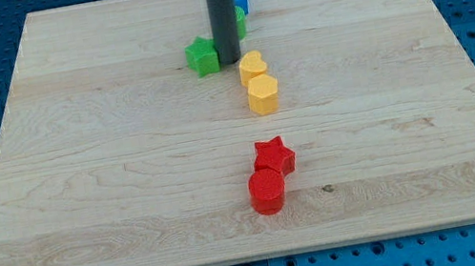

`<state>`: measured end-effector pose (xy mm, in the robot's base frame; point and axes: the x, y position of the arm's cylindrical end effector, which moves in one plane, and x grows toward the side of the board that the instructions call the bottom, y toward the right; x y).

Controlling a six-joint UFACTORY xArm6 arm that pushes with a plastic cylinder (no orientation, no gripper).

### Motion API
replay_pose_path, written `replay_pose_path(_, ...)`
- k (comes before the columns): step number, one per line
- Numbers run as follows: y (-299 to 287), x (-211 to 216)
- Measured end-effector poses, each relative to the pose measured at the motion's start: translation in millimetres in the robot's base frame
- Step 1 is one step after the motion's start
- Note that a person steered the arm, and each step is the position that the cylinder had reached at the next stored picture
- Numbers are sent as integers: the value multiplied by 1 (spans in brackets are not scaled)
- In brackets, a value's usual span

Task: Move your arm closer to line of blocks

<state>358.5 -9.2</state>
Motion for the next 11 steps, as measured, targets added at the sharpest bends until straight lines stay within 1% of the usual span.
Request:
replay_pose_path(2, -46, 0)
replay_pose_path(3, -42, 0)
replay_pose_path(4, -8, 0)
replay_pose_path(6, 78, 0)
replay_pose_path(7, 91, -7)
replay_pose_path(8, 91, -52)
replay_pose_path(10, 80, -60)
replay_pose_path(11, 57, -60)
